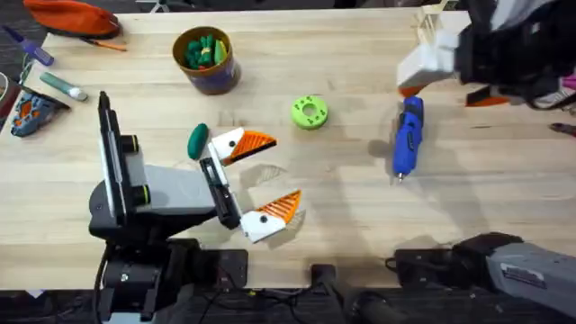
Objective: Pick up the gripper from the table and insert it into the empty holder that is missing its gripper. Then pick up a screw, insert it into the mounting hole, and use the screwdriver to tighten it. Finally, clean up the table by picking up the vegetable and placing it into the bucket.
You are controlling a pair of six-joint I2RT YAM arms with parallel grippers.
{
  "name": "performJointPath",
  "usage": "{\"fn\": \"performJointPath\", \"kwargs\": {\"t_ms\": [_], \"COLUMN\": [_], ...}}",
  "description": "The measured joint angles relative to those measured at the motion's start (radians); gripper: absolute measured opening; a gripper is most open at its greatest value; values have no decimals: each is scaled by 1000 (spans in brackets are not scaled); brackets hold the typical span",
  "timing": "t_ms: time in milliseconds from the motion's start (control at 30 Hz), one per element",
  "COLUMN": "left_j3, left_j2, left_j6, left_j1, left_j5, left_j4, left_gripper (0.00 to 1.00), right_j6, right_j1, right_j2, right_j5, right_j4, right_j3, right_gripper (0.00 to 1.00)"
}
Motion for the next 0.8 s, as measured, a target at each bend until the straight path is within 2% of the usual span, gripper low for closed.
{"fn": "performJointPath", "kwargs": {"t_ms": [100,233,333,600,800], "left_j3": [0,0,0,0,0], "left_j2": [0,0,0,0,0], "left_j6": [0,0,0,0,0], "left_j1": [0,0,0,0,0], "left_j5": [0,0,0,0,0], "left_j4": [0,0,0,0,0], "left_gripper": [986,986,986,986,986], "right_j6": [-11,-15,-18,-16,-14], "right_j1": [-81,-123,-132,-133,-133], "right_j2": [6,6,24,171,183], "right_j5": [-20,-34,-35,-35,-9], "right_j4": [0,0,-9,-8,-7], "right_j3": [0,0,0,-1,-1], "right_gripper": [992,992,993,992,994]}}
